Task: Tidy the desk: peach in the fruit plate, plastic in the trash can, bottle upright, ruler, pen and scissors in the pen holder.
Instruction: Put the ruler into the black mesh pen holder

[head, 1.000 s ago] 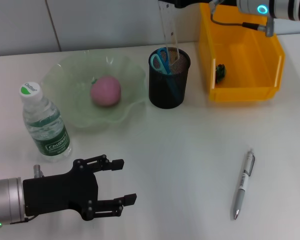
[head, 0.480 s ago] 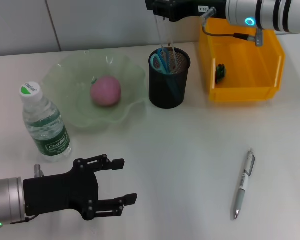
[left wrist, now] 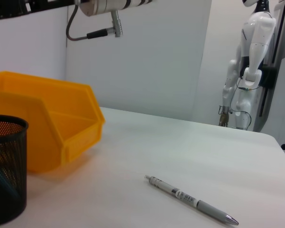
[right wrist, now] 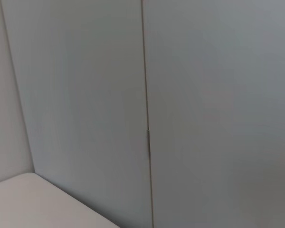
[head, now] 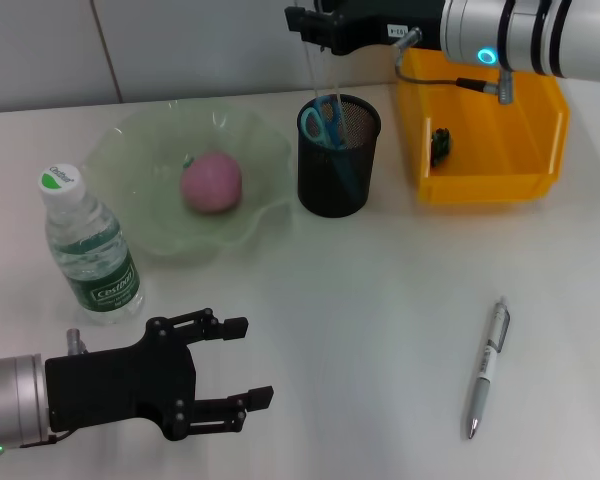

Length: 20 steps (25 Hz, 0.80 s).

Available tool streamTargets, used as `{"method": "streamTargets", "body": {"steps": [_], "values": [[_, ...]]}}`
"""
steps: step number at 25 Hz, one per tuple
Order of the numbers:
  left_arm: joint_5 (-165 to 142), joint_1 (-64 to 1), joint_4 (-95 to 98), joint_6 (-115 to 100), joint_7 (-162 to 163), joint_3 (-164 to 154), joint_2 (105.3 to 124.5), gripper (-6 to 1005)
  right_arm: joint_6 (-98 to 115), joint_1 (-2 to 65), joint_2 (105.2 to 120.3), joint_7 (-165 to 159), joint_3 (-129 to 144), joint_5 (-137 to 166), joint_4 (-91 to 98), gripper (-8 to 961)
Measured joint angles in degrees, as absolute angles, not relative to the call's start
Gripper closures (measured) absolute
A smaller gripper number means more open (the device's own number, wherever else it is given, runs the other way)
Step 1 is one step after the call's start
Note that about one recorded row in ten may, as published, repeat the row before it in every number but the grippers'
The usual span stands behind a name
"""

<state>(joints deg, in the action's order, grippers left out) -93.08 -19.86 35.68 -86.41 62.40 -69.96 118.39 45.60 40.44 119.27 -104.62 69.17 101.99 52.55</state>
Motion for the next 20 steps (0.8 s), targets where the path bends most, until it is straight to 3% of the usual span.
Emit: {"method": "streamTargets", "body": {"steps": [20], "values": [[-93.1,-19.6,35.7,-87.9,62.5,-68.6,118.30,189,43.4,41.8,119.23,-102.7,69.4,102.1,47.0,570]]}}
